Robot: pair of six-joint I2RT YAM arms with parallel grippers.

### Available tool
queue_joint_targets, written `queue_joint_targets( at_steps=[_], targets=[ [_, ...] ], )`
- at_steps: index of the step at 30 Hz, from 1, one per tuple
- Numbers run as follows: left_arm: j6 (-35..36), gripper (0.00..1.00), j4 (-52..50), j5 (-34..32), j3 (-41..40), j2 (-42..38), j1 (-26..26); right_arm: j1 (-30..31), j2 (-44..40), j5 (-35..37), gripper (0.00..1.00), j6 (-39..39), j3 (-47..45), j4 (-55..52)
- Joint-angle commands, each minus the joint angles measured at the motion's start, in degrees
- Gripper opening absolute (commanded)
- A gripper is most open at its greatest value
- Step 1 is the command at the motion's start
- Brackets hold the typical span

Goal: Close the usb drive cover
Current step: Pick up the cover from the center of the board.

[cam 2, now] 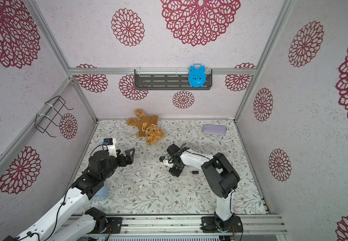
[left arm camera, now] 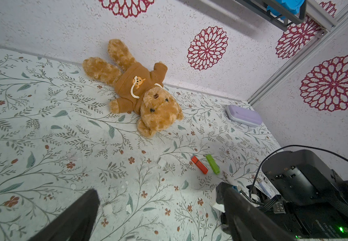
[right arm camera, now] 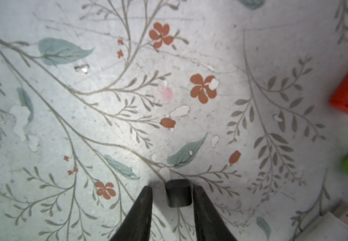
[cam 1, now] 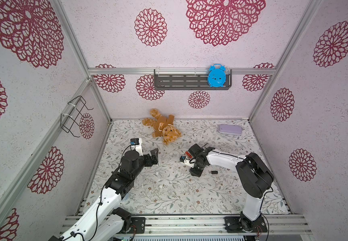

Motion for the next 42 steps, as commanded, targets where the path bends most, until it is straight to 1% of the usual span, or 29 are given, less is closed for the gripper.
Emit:
queue_joint_targets(
  at_steps=[1, 3, 12, 14, 21, 27, 31, 36, 40, 42],
  targets=[
    [0.5, 0.97, 0.7, 0.6, -0.6, -0.4, 0.6, -0.5, -0.1, -0.2, 0.34, -1.5, -1.3, -2.3],
    [0.5, 0.97, 0.8, 0.7, -0.5, -0.3, 0.6, -0.5, 0.1, -0.4, 0.32, -1.5, -1.2, -2.5],
    [0.3, 0.97, 0.7, 0.9, -0.7, -0.2, 0.8, -0.4, -2.0, 1.0, 0.27, -1.2, -2.3, -1.5],
    [0.2, 0.97, 0.9, 0.9, -0.7, -0.2, 0.8, -0.3, -2.3, 1.4, 0.24, -1.0, -2.6, -0.9],
    [-0.5, 0.97, 1.2, 1.2, -1.1, 0.1, 0.8, 0.4, -4.0, 2.5, 0.22, -0.1, -4.7, 2.5],
    [-1.0, 0.97, 1.8, 2.2, -1.2, 1.0, 0.9, 0.5, -5.5, 1.4, 0.21, 0.6, -5.9, 4.5],
    [-1.8, 0.97, 2.4, 3.7, -1.4, 2.1, 0.9, 0.5, -8.5, -0.8, 0.21, 1.1, -6.9, 6.7],
    [-4.2, 0.97, 4.5, 9.3, -1.7, 6.4, 1.2, 0.8, -13.2, -3.9, 0.21, 2.0, -8.0, 10.3],
    [-7.7, 1.0, 7.8, 19.5, -0.4, 13.8, 2.2, 1.4, -17.2, -5.9, 0.21, 2.9, -10.3, 14.9],
    [-9.6, 0.97, 10.1, 25.5, 0.7, 18.5, 2.6, 1.7, -18.8, -6.1, 0.21, 3.2, -11.0, 16.2]
  ],
)
